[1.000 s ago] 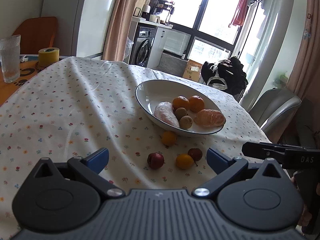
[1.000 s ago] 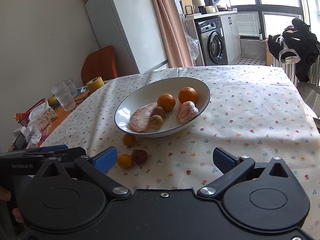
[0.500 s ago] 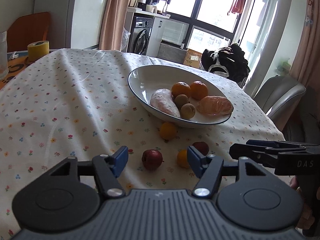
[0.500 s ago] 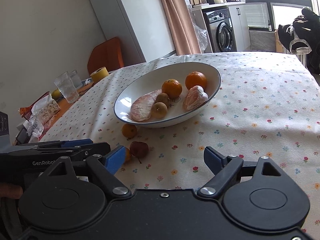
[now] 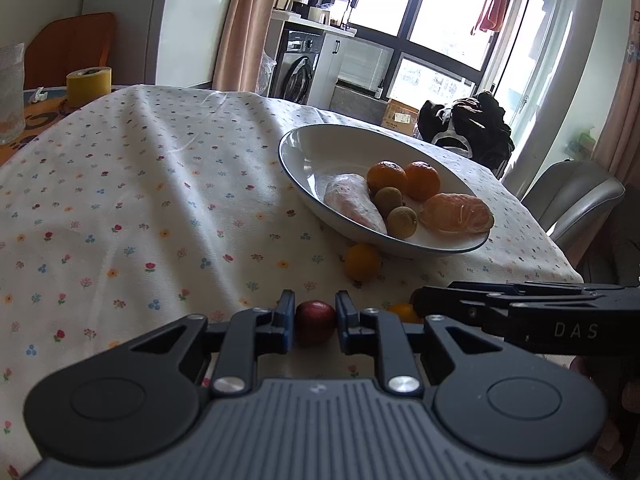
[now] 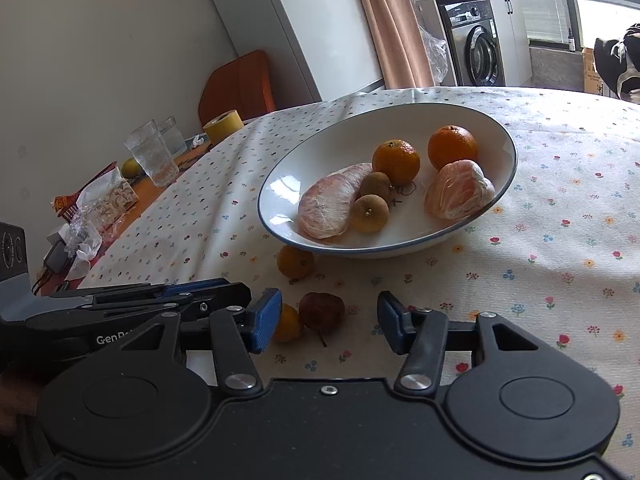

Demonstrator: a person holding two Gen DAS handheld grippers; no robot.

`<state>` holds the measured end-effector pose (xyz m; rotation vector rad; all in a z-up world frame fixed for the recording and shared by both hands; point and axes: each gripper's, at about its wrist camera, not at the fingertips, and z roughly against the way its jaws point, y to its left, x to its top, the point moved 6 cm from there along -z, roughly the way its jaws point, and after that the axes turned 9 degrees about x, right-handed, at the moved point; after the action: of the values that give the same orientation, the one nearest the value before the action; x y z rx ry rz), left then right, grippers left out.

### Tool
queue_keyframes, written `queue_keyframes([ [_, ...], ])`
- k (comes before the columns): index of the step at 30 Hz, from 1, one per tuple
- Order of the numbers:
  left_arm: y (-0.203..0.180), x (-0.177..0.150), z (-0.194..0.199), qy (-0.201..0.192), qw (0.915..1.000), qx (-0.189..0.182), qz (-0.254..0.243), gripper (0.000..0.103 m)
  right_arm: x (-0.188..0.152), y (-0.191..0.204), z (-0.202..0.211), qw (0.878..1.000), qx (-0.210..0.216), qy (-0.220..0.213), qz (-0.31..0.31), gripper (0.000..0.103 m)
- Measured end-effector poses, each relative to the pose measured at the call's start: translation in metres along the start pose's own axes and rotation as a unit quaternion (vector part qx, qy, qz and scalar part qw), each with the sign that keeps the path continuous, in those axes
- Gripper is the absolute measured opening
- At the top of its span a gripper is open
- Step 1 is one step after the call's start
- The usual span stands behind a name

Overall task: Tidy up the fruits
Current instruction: 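Grasp a red cherry with the left gripper while the right gripper grasps a dark red plum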

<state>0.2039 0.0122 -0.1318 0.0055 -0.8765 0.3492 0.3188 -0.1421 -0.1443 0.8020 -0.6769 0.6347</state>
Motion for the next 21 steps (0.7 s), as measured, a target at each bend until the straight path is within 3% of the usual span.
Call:
queue_keyframes([
  [6, 0.012, 0.002, 0.006, -0.005, 0.9999, -0.003, 0.016, 0.019, 0.003, 0.003, -0.003, 1.000, 0.001, -0.004, -0.004, 0.034],
  [8, 0.014, 0.002, 0.008, -0.009, 0.9998, -0.004, 0.018, 0.019, 0.003, 0.005, -0.003, 1.000, 0.003, -0.002, -0.003, 0.033],
  [11, 0.017, 0.001, 0.010, -0.011, 0.9997, -0.004, 0.022, 0.019, 0.003, 0.005, -0.003, 1.000, 0.007, 0.001, -0.007, 0.019],
  [21, 0.019, 0.004, 0.021, -0.023, 0.9995, -0.006, 0.021, 0.019, 0.000, 0.008, 0.005, 1.000, -0.012, -0.001, 0.013, 0.018],
])
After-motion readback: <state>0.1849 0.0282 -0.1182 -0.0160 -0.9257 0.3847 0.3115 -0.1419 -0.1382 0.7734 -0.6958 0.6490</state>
